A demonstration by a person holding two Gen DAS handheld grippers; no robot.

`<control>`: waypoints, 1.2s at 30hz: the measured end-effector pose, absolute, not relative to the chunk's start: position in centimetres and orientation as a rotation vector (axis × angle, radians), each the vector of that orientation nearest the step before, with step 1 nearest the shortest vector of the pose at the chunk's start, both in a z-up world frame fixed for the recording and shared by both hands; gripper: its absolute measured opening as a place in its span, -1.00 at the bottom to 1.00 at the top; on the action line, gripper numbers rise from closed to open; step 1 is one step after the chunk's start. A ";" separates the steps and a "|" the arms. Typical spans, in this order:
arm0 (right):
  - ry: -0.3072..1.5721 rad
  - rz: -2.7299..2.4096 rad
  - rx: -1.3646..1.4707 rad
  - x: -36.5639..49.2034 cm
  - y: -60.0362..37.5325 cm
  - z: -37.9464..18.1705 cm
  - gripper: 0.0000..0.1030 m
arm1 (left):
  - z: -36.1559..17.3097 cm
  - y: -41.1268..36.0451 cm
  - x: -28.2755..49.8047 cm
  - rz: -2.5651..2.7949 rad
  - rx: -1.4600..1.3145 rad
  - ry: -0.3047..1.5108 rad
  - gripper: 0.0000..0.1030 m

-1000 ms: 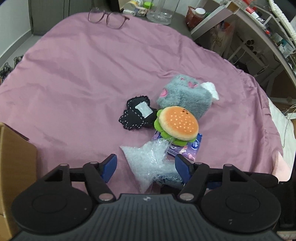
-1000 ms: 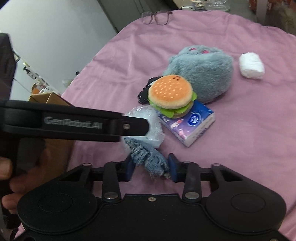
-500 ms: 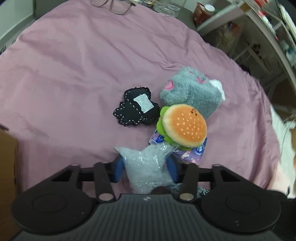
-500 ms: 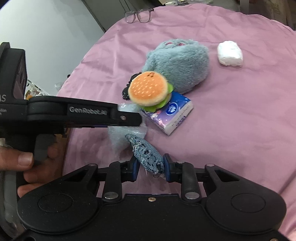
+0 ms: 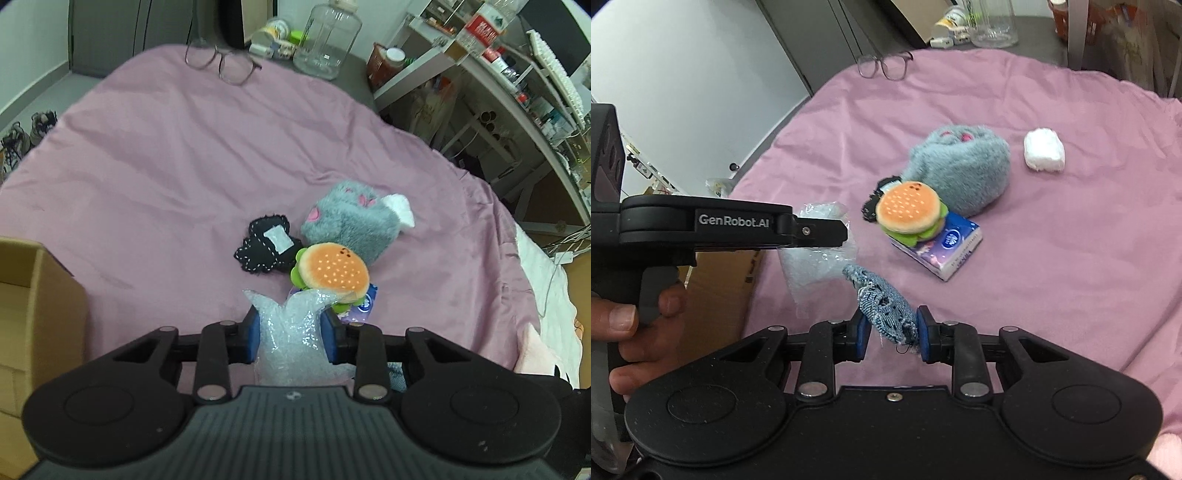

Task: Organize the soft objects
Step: 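Carry the bag and denim over the cardboard box and open both tools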

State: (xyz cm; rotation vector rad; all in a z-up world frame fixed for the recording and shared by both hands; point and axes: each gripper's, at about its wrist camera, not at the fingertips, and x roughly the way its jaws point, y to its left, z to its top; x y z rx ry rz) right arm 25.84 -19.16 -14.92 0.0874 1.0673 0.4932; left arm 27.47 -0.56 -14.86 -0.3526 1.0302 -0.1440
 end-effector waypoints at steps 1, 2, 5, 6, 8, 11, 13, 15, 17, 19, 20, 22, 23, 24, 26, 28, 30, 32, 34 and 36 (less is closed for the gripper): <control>1.062 0.495 0.087 25.6 -19.0 -14.6 -0.52 | -14.3 -0.4 27.1 -0.146 -0.348 1.019 -0.37; 1.056 0.497 0.088 25.3 -18.9 -14.3 -0.54 | -13.9 -0.3 26.8 -0.147 -0.344 1.010 -0.37; 1.039 0.503 0.085 24.5 -18.4 -13.2 -0.55 | -12.6 0.3 25.9 -0.149 -0.337 0.977 -0.37; 1.031 0.506 0.081 24.3 -18.2 -12.8 -0.56 | -12.2 0.5 25.6 -0.148 -0.337 0.968 -0.37; 1.014 0.516 0.074 23.8 -17.8 -12.1 -0.56 | -11.4 1.2 24.9 -0.143 -0.338 0.950 -0.38; 0.995 0.527 0.063 23.1 -16.9 -11.2 -0.57 | -10.3 2.3 23.8 -0.134 -0.338 0.925 -0.38; 0.989 0.530 0.055 22.7 -16.3 -10.8 -0.57 | -9.6 3.2 23.0 -0.125 -0.339 0.910 -0.38; 0.985 0.534 0.049 22.2 -15.7 -10.4 -0.57 | -9.0 4.3 22.3 -0.114 -0.338 0.896 -0.38; 0.982 0.542 0.049 21.8 -15.0 -9.9 -0.57 | -8.5 5.4 21.5 -0.098 -0.335 0.885 -0.37; 0.983 0.551 0.050 21.4 -14.2 -9.5 -0.58 | -8.1 6.5 20.9 -0.089 -0.329 0.880 -0.38; 0.983 0.556 0.050 21.2 -13.7 -9.4 -0.58 | -7.9 7.0 20.5 -0.083 -0.324 0.878 -0.37; 0.984 0.568 0.048 20.9 -12.7 -9.0 -0.57 | -7.6 8.1 19.8 -0.073 -0.321 0.877 -0.37; 0.985 0.576 0.048 20.7 -12.1 -8.8 -0.57 | -7.5 8.6 19.4 -0.069 -0.319 0.876 -0.37; 0.987 0.584 0.051 20.6 -11.6 -8.6 -0.57 | -7.4 9.1 19.1 -0.065 -0.314 0.875 -0.37; 0.992 0.606 0.063 20.3 -10.5 -8.4 -0.58 | -7.2 10.2 18.4 -0.056 -0.305 0.876 -0.37; 0.992 0.621 0.063 19.8 -9.3 -8.2 -0.57 | -7.3 11.3 17.7 -0.048 -0.302 0.881 -0.37; 0.995 0.640 0.059 19.6 -7.9 -8.2 -0.57 | -7.5 12.3 17.1 -0.038 -0.298 0.889 -0.37; 1.004 0.656 0.055 19.5 -6.6 -8.4 -0.57 | -7.9 13.5 16.6 -0.029 -0.296 0.900 -0.37; 1.011 0.669 0.045 19.4 -5.4 -8.6 -0.57 | -8.3 14.5 16.1 -0.019 -0.298 0.910 -0.37; 1.021 0.683 0.037 19.4 -4.0 -8.9 -0.57 | -8.8 15.6 15.7 -0.010 -0.302 0.921 -0.37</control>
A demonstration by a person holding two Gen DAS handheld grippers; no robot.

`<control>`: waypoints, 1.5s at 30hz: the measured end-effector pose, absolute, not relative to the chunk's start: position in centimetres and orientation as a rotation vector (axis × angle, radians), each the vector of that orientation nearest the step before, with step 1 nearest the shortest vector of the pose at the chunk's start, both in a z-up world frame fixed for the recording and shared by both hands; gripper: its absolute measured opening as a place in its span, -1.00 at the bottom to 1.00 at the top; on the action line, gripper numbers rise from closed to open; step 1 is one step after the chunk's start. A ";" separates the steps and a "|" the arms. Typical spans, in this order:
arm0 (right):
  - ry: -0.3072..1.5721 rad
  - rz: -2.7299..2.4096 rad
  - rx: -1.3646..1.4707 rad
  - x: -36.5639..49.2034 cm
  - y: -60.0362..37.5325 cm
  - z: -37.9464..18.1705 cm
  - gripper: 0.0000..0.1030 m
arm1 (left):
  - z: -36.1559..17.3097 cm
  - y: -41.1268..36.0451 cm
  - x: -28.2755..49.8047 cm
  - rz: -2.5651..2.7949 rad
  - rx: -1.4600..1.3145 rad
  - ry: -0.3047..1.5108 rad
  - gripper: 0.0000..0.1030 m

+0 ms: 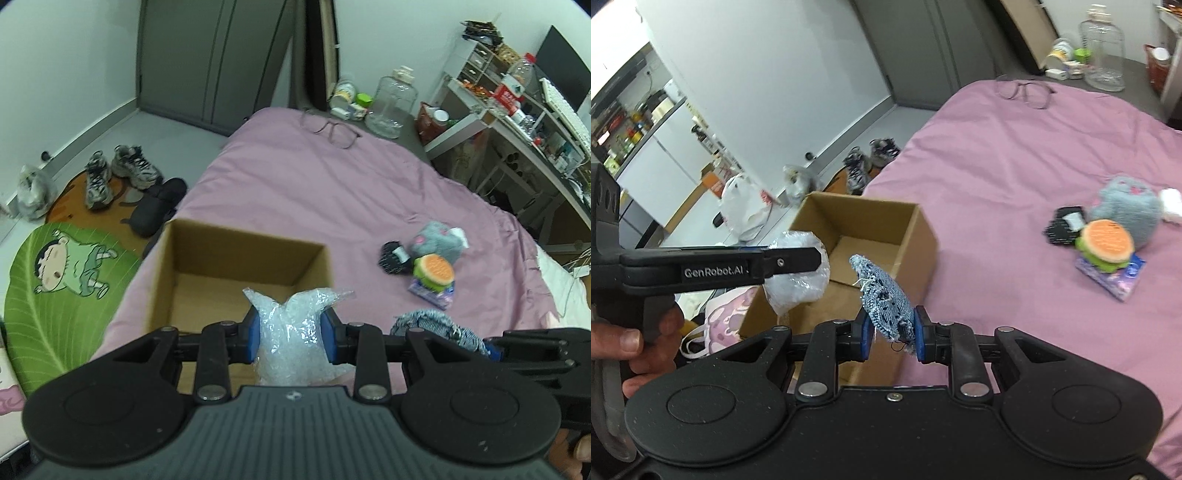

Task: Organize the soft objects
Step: 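Carry the bag and denim over the cardboard box and open both tools, then move both open tools back toward the remaining plush pile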

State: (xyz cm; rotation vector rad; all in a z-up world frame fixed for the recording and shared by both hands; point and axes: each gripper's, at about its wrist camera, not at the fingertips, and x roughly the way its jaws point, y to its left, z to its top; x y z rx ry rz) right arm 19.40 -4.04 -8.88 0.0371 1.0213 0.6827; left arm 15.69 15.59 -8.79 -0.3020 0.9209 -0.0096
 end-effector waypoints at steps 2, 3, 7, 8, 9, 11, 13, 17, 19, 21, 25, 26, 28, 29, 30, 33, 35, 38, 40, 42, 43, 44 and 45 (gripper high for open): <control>1.032 0.694 0.028 19.4 -3.0 -9.1 -0.57 | -9.3 16.6 15.3 -0.003 -0.309 0.932 -0.37; 1.037 0.700 0.024 19.4 -2.4 -9.3 -0.57 | -9.5 17.2 15.1 -0.001 -0.313 0.937 -0.37; 1.062 0.720 0.014 19.3 -0.3 -9.9 -0.57 | -10.5 18.8 14.6 0.001 -0.331 0.955 -0.36; 1.070 0.724 0.012 19.2 0.2 -10.2 -0.57 | -10.8 19.2 14.6 0.001 -0.337 0.959 -0.35; 1.081 0.729 0.013 19.2 0.6 -10.5 -0.57 | -11.0 19.5 14.5 0.001 -0.344 0.964 -0.35; 1.104 0.735 0.012 19.2 1.4 -11.2 -0.57 | -11.5 20.1 14.4 0.006 -0.353 0.976 -0.34; 1.125 0.732 0.007 19.1 1.9 -11.9 -0.57 | -11.9 20.5 14.2 0.008 -0.355 0.983 -0.30; 1.170 0.737 0.007 18.7 2.9 -13.1 -0.60 | -12.3 21.0 14.0 0.002 -0.357 0.998 -0.19; 1.183 0.740 -0.005 18.5 3.2 -13.6 -0.60 | -12.4 21.2 13.8 -0.006 -0.364 0.997 -0.12; 1.192 0.735 -0.020 18.2 3.3 -13.9 -0.60 | -12.4 21.2 13.8 -0.006 -0.366 0.994 -0.10; 1.204 0.725 -0.039 18.1 3.0 -14.2 -0.60 | -12.5 21.0 13.8 0.000 -0.360 0.992 -0.08; 1.207 0.723 -0.040 18.1 2.8 -14.2 -0.60 | -12.5 21.0 13.8 -0.001 -0.365 0.996 -0.08; 1.209 0.722 -0.042 18.2 2.7 -14.2 -0.60 | -12.6 20.8 13.9 -0.005 -0.365 0.997 -0.08; 1.206 0.722 -0.049 18.1 2.7 -14.1 -0.60 | -12.6 20.7 13.9 -0.005 -0.363 0.997 -0.08; 1.201 0.722 -0.063 18.0 2.6 -14.0 -0.60 | -12.7 20.5 13.9 -0.004 -0.363 0.996 -0.08; 1.193 0.725 -0.095 18.0 2.4 -14.1 -0.60 | -12.9 20.2 14.1 -0.012 -0.367 1.001 -0.08; 1.198 0.728 -0.101 18.2 2.2 -14.1 -0.60 | -13.0 19.9 14.2 -0.020 -0.367 0.999 -0.08; 1.206 0.730 -0.127 18.7 2.3 -14.0 -0.58 | -13.0 19.5 14.3 -0.027 -0.364 0.997 -0.08; 1.205 0.719 -0.150 18.9 2.1 -13.9 -0.51 | -13.1 19.2 14.3 -0.031 -0.374 1.003 -0.08; 1.216 0.712 -0.168 19.0 2.0 -13.8 -0.31 | -13.2 18.9 14.4 -0.041 -0.388 1.005 -0.08; 1.222 0.722 -0.161 18.9 1.9 -13.6 -0.04 | -13.2 18.7 14.4 -0.041 -0.388 1.007 -0.08; 1.220 0.733 -0.149 18.8 1.7 -13.4 0.22 | -13.1 18.5 14.4 -0.037 -0.383 1.007 -0.08; 1.210 0.737 -0.148 18.5 1.6 -13.1 0.42 | -13.1 18.3 14.4 -0.031 -0.377 1.007 -0.08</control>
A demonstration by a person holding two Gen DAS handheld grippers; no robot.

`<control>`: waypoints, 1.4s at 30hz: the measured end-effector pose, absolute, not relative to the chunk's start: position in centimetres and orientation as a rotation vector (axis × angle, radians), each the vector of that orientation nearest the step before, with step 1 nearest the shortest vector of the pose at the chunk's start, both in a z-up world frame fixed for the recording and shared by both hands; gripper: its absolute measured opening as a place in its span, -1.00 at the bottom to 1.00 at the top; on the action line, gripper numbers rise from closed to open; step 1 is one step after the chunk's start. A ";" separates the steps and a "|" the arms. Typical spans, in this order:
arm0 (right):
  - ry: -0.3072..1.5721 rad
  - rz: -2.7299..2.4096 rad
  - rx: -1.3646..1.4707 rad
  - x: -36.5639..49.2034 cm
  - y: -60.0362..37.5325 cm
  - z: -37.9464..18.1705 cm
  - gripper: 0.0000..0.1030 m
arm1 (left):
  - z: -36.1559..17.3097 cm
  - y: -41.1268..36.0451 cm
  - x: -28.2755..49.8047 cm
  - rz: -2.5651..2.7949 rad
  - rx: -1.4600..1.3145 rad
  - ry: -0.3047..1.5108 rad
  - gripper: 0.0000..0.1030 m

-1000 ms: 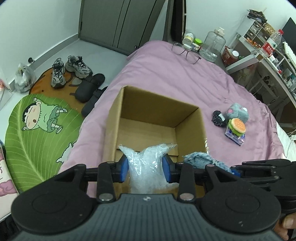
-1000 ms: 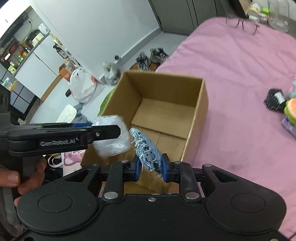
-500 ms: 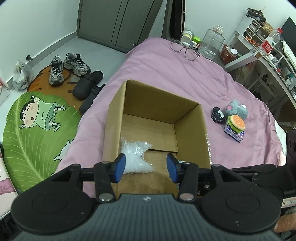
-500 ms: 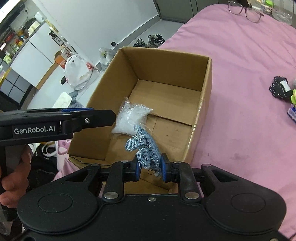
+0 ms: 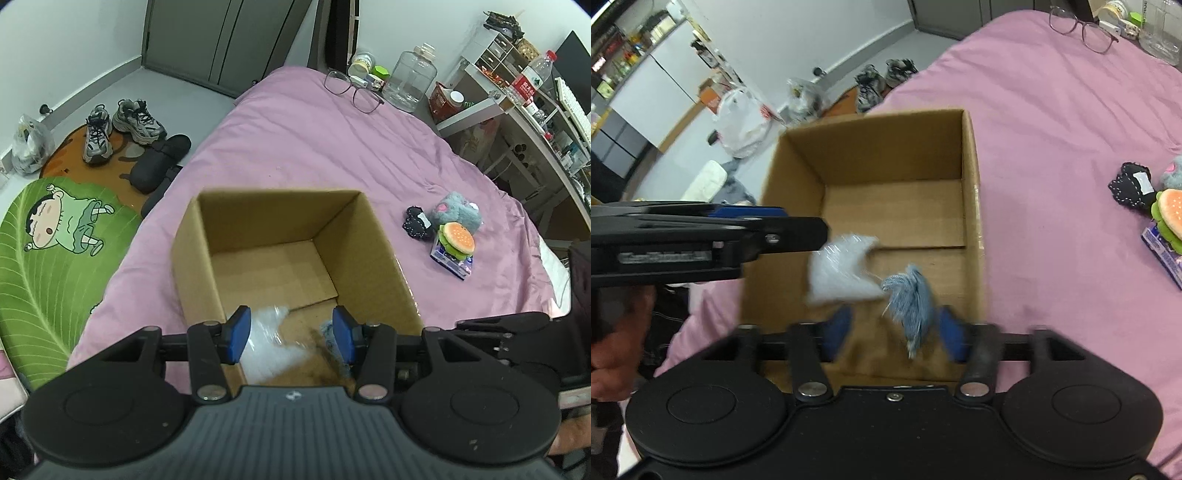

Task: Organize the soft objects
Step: 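Move both open tools back toward the remaining plush pile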

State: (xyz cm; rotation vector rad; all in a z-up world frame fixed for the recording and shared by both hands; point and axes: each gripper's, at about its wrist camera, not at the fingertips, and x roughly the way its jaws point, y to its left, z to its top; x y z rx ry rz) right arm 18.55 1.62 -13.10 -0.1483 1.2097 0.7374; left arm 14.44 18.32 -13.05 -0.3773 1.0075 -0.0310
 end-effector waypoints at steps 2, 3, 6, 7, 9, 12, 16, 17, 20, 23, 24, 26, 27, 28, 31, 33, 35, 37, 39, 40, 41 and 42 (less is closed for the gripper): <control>1.178 0.729 -0.171 18.1 1.3 -12.6 0.51 | -12.9 18.1 14.6 -0.021 -0.372 1.010 -0.08; 1.175 0.733 -0.165 18.1 1.1 -12.3 0.51 | -12.8 18.1 14.6 -0.018 -0.373 1.010 -0.08; 1.180 0.741 -0.116 18.1 0.1 -11.8 0.51 | -12.2 17.9 14.6 -0.006 -0.368 1.008 -0.08; 1.176 0.747 -0.107 18.1 -0.2 -11.5 0.51 | -11.9 17.7 14.7 -0.005 -0.366 1.007 -0.08; 1.165 0.758 -0.091 18.2 -1.0 -10.8 0.51 | -11.4 17.2 14.8 -0.003 -0.357 1.003 -0.08; 1.132 0.739 -0.081 18.2 -2.4 -9.8 0.51 | -10.7 16.2 14.9 -0.004 -0.338 0.997 -0.08; 1.106 0.715 -0.052 18.7 -4.8 -9.0 0.51 | -9.9 14.5 15.2 -0.004 -0.319 0.995 -0.08; 1.103 0.703 -0.046 18.9 -5.6 -9.0 0.51 | -9.7 14.0 15.4 -0.004 -0.313 0.996 -0.08; 1.096 0.674 -0.021 19.2 -7.7 -8.9 0.51 | -9.1 12.4 15.7 -0.016 -0.300 0.994 -0.06; 1.083 0.648 0.000 19.6 -10.1 -8.7 0.51 | -8.5 10.8 16.1 -0.018 -0.280 0.985 0.14; 1.080 0.640 0.006 19.8 -10.9 -8.6 0.51 | -8.3 10.3 16.2 -0.018 -0.276 0.983 0.20; 1.075 0.621 0.017 20.2 -12.2 -8.6 0.51 | -8.1 9.4 16.6 -0.019 -0.270 0.983 0.30; 1.072 0.612 0.021 20.4 -12.8 -8.6 0.52 | -8.0 8.9 16.8 -0.019 -0.268 0.983 0.36; 1.067 0.598 0.025 20.6 -13.5 -8.6 0.53 | -7.9 8.4 17.1 -0.020 -0.264 0.983 0.38; 1.057 0.555 0.025 21.2 -15.2 -8.8 0.60 | -7.9 6.9 18.1 -0.028 -0.247 0.993 0.41; 1.055 0.527 0.023 21.7 -16.4 -9.0 0.64 | -7.9 6.0 18.8 -0.037 -0.244 0.999 0.42; 1.059 0.505 0.030 22.1 -17.5 -9.3 0.69 | -8.0 5.1 19.5 -0.046 -0.243 1.003 0.42; 1.058 0.484 0.035 22.5 -18.6 -9.5 0.78 | -8.1 4.2 20.2 -0.054 -0.234 1.004 0.42; 1.055 0.467 0.035 22.9 -19.4 -9.6 0.92 | -8.3 3.4 20.9 -0.064 -0.231 1.011 0.42; 1.052 0.459 0.035 23.2 -19.7 -9.7 0.95 | -8.4 3.0 21.3 -0.069 -0.230 1.015 0.42; 1.049 0.452 0.034 23.5 -20.0 -9.8 1.00 | -8.5 2.6 21.6 -0.072 -0.227 1.019 0.42; 1.047 0.443 0.035 23.7 -20.4 -9.9 1.00 | -8.6 2.2 22.0 -0.075 -0.223 1.023 0.43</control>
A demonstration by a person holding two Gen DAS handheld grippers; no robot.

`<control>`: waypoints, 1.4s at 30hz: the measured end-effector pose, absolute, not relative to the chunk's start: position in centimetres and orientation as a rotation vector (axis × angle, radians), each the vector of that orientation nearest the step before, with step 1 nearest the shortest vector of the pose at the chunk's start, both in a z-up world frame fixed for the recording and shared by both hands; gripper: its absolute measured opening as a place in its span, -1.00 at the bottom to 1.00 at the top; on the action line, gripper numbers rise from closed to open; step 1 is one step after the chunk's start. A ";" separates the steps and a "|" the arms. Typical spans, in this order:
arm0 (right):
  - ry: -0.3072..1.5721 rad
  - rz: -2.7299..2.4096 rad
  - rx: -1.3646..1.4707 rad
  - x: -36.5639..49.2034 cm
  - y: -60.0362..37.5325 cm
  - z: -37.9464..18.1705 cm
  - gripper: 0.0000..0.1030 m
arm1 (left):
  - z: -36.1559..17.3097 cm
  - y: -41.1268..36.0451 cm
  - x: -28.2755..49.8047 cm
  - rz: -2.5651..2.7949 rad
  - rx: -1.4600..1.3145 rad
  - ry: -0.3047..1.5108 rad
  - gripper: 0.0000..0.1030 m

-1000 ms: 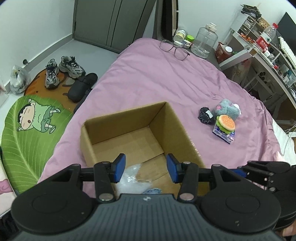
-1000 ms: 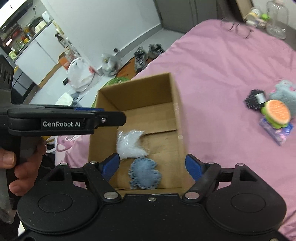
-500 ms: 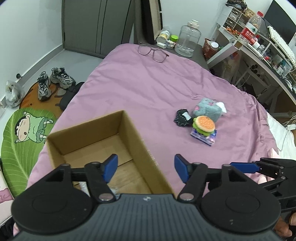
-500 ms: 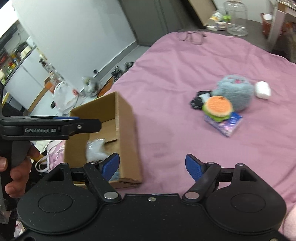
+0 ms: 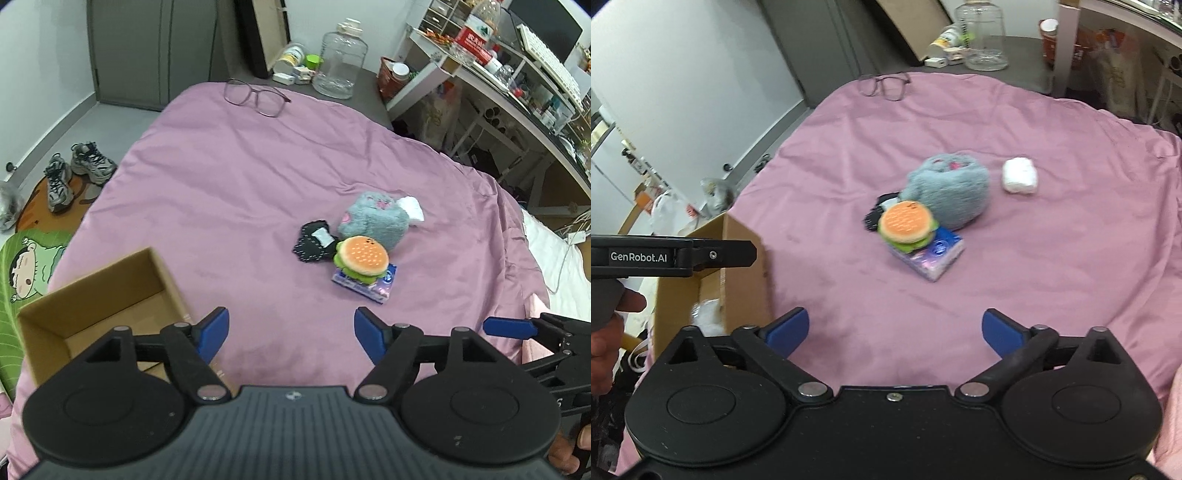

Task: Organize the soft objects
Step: 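Move both open tools back toward the remaining plush pile, then grasp the burger plush with the left tool while the right tool grasps the purple tissue pack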

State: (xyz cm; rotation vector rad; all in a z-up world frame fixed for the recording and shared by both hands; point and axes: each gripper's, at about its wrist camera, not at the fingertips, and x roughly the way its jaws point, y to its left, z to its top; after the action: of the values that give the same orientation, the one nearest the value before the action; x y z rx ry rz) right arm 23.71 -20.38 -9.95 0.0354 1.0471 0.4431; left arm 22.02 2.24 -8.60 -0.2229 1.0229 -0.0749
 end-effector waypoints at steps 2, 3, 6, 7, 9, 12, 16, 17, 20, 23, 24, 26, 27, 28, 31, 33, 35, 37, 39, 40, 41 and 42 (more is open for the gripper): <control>1.047 0.426 0.042 24.3 -21.1 -10.3 1.00 | -8.9 1.6 22.8 -0.079 -0.212 1.031 0.49; 1.053 0.421 0.044 24.7 -21.4 -10.6 1.00 | -9.0 1.3 23.1 -0.080 -0.207 1.036 0.55; 1.068 0.417 0.051 25.4 -22.1 -11.4 1.00 | -9.4 0.4 24.3 -0.089 -0.199 1.044 0.58; 1.070 0.414 0.051 25.7 -22.3 -11.6 1.00 | -9.6 0.1 24.7 -0.094 -0.197 1.051 0.58; 1.070 0.412 0.045 26.2 -22.5 -12.0 1.00 | -9.9 -0.4 25.4 -0.102 -0.192 1.060 0.59; 1.072 0.418 0.044 26.9 -22.8 -12.6 1.00 | -10.4 -1.3 26.4 -0.113 -0.178 1.075 0.59; 1.076 0.427 0.040 28.0 -23.2 -13.3 1.00 | -11.2 -2.3 27.8 -0.127 -0.172 1.094 0.59; 1.077 0.432 0.039 28.1 -23.2 -13.4 1.00 | -11.4 -2.6 28.1 -0.133 -0.171 1.099 0.59; 1.079 0.445 0.022 28.7 -23.4 -13.9 0.99 | -12.1 -3.5 29.2 -0.151 -0.166 1.112 0.59; 1.079 0.464 0.015 29.4 -23.8 -14.5 0.99 | -13.0 -4.4 30.3 -0.166 -0.163 1.126 0.59; 1.080 0.469 0.018 29.6 -23.9 -14.8 0.99 | -13.3 -4.6 30.7 -0.170 -0.163 1.131 0.59; 1.082 0.474 0.018 29.9 -24.0 -15.2 0.99 | -14.0 -5.1 31.4 -0.175 -0.164 1.141 0.59; 1.081 0.476 0.017 30.1 -24.0 -15.4 0.99 | -14.4 -5.3 31.7 -0.177 -0.165 1.146 0.59; 1.081 0.477 0.017 30.3 -24.0 -15.6 0.99 | -14.9 -5.6 32.1 -0.178 -0.165 1.153 0.59; 1.085 0.485 0.016 30.8 -23.8 -16.3 0.99 | -16.2 -6.1 33.1 -0.186 -0.157 1.169 0.59; 1.079 0.500 0.013 31.1 -23.6 -16.6 0.98 | -17.0 -6.4 33.6 -0.168 -0.145 1.171 0.59; 1.076 0.510 0.003 31.4 -23.2 -16.9 0.93 | -17.6 -6.5 34.2 -0.156 -0.143 1.180 0.59; 1.072 0.523 -0.008 31.7 -22.8 -17.1 0.85 | -18.1 -6.6 34.6 -0.161 -0.152 1.182 0.58; 1.073 0.538 -0.014 32.0 -22.4 -17.4 0.71 | -18.2 -6.5 34.7 -0.160 -0.158 1.166 0.51; 1.075 0.544 -0.016 32.2 -22.2 -17.5 0.67 | -18.2 -6.4 34.7 -0.155 -0.161 1.160 0.46; 1.079 0.548 -0.017 32.3 -22.0 -17.7 0.60 | -18.2 -6.2 34.7 -0.157 -0.178 1.151 0.25; 1.087 0.556 -0.017 32.5 -21.8 -18.0 0.51 | -18.2 -5.9 34.7 -0.162 -0.196 1.147 0.07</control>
State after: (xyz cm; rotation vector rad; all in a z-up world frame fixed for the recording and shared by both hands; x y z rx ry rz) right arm 32.53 -21.80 -17.96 -0.0171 1.0869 0.5560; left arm 34.75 -5.91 -18.16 -0.1957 1.1472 -0.1615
